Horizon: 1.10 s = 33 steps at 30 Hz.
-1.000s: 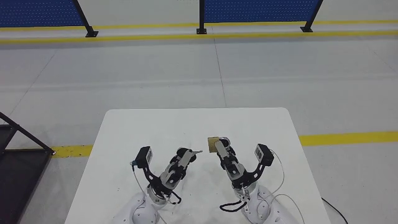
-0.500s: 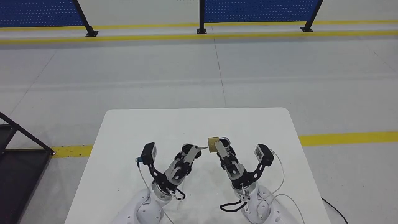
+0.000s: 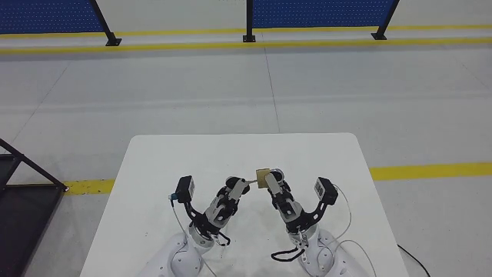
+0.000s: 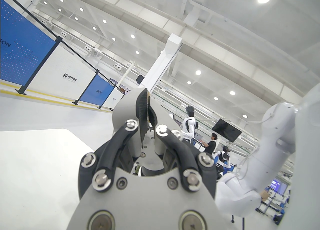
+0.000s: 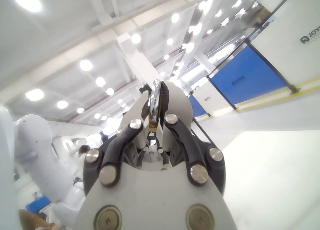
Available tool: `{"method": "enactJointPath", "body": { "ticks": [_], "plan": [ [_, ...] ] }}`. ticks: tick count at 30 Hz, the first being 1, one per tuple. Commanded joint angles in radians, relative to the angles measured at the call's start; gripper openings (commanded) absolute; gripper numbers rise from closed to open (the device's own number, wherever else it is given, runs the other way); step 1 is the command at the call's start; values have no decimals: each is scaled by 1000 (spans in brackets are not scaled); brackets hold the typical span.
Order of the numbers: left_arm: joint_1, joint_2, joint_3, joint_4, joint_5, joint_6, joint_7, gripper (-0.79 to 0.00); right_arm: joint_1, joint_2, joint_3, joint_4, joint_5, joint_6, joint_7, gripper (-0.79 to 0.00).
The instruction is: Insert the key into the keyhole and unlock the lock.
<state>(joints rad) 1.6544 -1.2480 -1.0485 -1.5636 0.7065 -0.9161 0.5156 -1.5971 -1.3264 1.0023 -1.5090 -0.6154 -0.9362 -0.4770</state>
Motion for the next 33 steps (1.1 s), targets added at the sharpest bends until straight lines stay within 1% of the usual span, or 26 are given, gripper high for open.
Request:
{"method": "enactJointPath", "body": {
  "ticks": [1, 9, 30, 31, 32, 33],
  "plan": [
    [1, -2, 1, 0, 2, -1, 3, -785, -4, 0, 2, -6, 6, 3, 10, -785],
    [3, -8, 3, -1, 12, 2, 20, -785, -12, -2, 5, -15, 3, 10, 25, -785],
    [-3, -22, 9, 6, 70, 24, 32, -785, -20, -10, 9, -18, -91, 18, 14, -785],
    [-3, -22, 9, 7, 70, 23, 32, -736, -19, -10, 9, -17, -90, 17, 13, -785],
    [-4, -22, 9, 7, 70, 23, 32, -600, -18, -11, 10, -16, -89, 17, 13, -785],
    [-4, -23, 8, 8, 71, 23, 33, -502, -18, -11, 11, -15, -86, 17, 10, -785]
  ]
}}
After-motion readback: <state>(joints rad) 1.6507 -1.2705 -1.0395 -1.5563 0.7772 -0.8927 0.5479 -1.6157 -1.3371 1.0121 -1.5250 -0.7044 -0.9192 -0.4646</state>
